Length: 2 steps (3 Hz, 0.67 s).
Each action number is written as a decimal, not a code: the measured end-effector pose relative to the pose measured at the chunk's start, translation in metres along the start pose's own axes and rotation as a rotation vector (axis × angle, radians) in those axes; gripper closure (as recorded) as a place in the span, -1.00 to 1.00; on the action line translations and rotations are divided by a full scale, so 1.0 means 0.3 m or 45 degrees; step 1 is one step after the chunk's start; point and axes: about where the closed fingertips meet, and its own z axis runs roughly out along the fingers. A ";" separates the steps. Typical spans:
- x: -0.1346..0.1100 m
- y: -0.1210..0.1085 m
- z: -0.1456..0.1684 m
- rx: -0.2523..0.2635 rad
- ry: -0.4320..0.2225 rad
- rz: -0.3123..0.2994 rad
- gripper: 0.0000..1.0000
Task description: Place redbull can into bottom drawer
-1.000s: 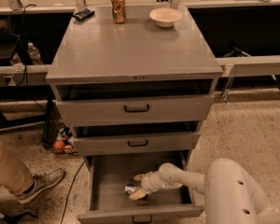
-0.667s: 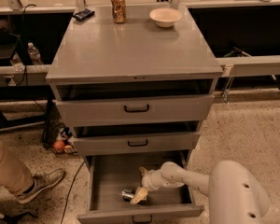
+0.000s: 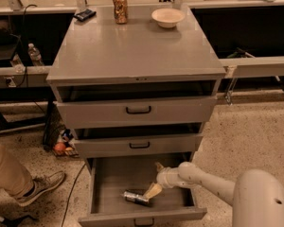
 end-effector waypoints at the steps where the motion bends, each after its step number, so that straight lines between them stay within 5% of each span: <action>1: 0.102 -0.089 -0.222 0.146 0.007 0.124 -1.00; 2: 0.192 -0.137 -0.380 0.248 0.025 0.223 -1.00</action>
Offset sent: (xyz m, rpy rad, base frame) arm -0.0127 -0.2023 0.0508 -0.0441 0.0112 -0.4012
